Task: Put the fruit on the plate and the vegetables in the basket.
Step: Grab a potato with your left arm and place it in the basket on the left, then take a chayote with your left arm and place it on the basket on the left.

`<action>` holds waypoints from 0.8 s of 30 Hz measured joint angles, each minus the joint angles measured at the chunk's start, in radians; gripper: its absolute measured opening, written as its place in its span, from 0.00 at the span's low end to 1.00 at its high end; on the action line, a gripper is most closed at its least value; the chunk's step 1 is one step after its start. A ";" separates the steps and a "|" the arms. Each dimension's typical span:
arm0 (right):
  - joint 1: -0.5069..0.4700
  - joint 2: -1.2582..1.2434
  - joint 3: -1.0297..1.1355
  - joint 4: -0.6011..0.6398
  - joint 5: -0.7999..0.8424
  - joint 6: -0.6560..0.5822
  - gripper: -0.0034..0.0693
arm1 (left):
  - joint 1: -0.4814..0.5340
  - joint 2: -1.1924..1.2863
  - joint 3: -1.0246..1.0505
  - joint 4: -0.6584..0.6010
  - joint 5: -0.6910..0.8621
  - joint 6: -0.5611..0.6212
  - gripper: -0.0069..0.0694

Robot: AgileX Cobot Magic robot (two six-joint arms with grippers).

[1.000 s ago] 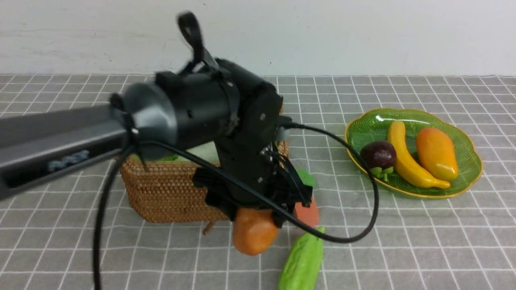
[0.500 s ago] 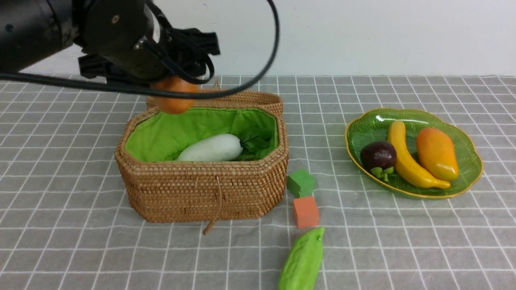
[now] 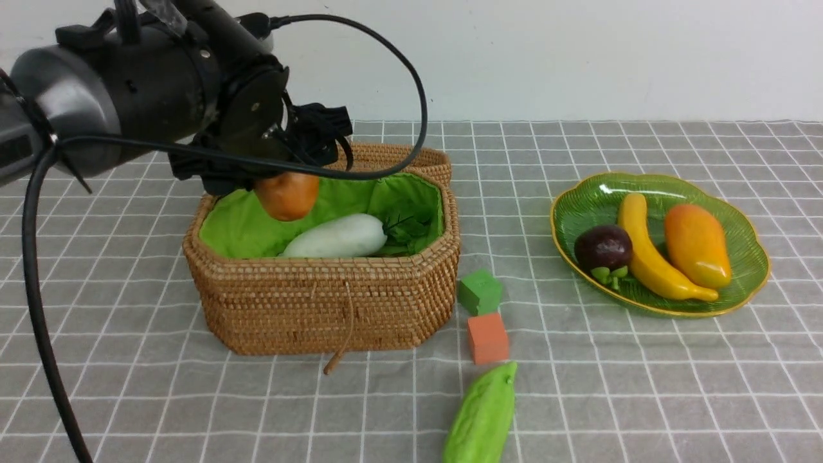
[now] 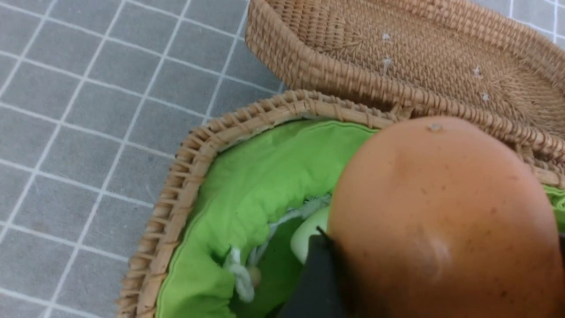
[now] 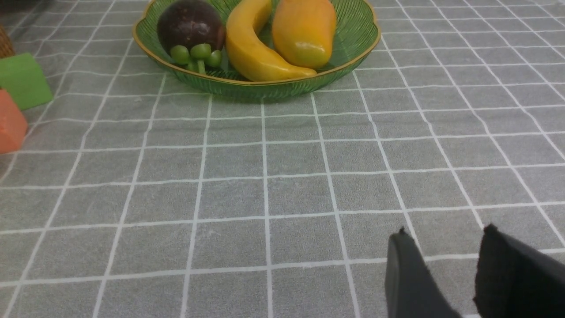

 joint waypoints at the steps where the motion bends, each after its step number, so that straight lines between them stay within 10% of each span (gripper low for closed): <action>1: 0.000 0.000 0.000 0.000 0.000 0.000 0.38 | 0.000 -0.001 0.000 0.000 0.000 0.000 0.90; 14: 0.000 0.000 0.000 0.000 0.000 0.000 0.38 | -0.010 -0.081 0.000 -0.209 0.048 0.332 0.87; 24: 0.000 0.000 0.000 0.000 0.000 0.000 0.38 | -0.325 -0.003 0.000 -0.434 0.176 0.626 0.84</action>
